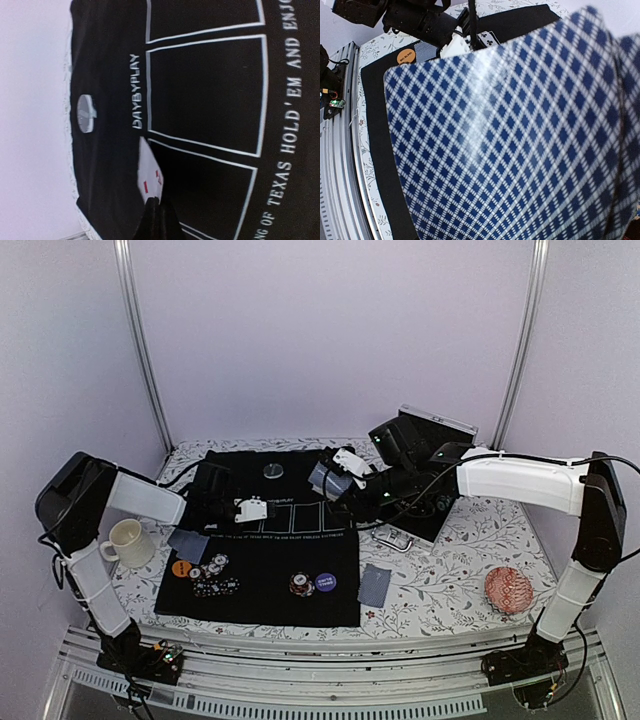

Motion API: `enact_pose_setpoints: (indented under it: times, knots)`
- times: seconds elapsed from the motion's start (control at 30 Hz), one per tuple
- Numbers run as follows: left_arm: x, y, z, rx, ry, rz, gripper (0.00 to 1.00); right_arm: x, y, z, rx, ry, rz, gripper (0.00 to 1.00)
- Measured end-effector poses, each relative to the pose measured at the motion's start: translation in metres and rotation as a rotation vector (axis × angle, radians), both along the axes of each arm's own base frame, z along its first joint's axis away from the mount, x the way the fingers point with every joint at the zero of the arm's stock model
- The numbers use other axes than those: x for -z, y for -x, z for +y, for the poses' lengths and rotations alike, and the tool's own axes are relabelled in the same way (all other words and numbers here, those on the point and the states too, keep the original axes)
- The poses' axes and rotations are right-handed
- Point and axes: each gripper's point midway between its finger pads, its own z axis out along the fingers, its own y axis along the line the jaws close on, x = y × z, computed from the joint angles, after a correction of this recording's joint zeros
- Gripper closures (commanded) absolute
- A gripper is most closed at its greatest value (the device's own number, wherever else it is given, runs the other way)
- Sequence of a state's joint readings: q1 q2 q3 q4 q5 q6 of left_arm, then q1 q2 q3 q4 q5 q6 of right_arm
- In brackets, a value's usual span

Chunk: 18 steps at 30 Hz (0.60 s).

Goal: Distribute texas hold em gaming equipment
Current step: Flop the poker card into the community card area.

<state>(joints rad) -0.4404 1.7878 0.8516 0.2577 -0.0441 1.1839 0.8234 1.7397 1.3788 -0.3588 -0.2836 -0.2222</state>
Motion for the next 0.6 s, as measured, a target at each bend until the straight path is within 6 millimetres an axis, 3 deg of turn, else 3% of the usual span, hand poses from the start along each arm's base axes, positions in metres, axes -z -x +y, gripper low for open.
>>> enact_pose_setpoints:
  times: [0.1,0.27,0.6]
  knots:
    - [0.023,0.017,-0.001,0.037,-0.017,0.113,1.0,0.0,0.0,0.0,-0.001,0.0,-0.001,0.63]
    - [0.038,0.027,-0.003,0.056,-0.025,0.207,1.0,0.0,0.0,0.0,-0.001,0.001,-0.002,0.63]
    - [0.044,0.036,-0.002,0.049,-0.026,0.321,1.0,0.001,0.002,-0.002,-0.001,0.004,0.001,0.63]
